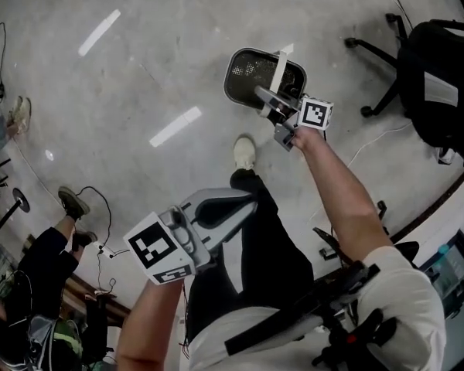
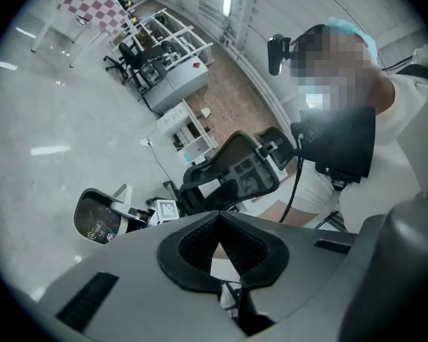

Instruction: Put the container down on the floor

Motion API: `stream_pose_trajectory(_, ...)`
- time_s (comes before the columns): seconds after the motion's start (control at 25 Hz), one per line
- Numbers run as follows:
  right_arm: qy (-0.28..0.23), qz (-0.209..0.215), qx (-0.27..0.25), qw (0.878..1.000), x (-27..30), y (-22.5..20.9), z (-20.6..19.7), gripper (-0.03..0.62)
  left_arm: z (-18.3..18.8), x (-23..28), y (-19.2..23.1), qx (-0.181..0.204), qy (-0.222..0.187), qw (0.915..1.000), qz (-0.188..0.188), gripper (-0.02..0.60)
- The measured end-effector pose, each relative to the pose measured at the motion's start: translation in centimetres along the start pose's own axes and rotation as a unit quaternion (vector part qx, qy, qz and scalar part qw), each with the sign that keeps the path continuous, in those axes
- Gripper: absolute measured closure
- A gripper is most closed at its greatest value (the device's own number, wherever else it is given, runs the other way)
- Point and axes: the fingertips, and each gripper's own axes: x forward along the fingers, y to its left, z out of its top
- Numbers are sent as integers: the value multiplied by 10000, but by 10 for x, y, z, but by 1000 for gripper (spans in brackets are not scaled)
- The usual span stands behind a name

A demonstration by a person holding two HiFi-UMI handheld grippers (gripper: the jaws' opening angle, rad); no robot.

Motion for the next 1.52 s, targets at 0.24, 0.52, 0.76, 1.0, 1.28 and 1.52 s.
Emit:
stream_pose_trajectory(0.24, -33, -67, 16, 10000, 13, -54, -9, 561, -20, 6, 34, -234, 28, 9997, -22, 572)
stream_pose_trajectory(0.52, -74, -137, 42, 9999, 29, -81, -21, 560, -29, -2, 62, -384, -34, 9993, 14, 572)
stream_pose_trajectory(0.76, -137, -32, -55, 9999, 29, -79, -19, 560, -34, 3, 64, -438, -66, 9990, -36, 572)
stream_pose_trajectory(1.0, -76, 22, -11, 10000, 30, -79, -20, 560, -36, 2, 63, -424, -73, 9991, -60, 572)
stream_pose_trajectory(1.28, -13, 175, 143, 9997, 29, -78, -20, 521, -39, 3, 62, -491, -83, 9987, -71, 572)
stream_pose_trajectory(1.52, 97, 67, 264, 9996, 26, -84, -24, 463, -37, 4, 64, -522, -71, 9986, -102, 572)
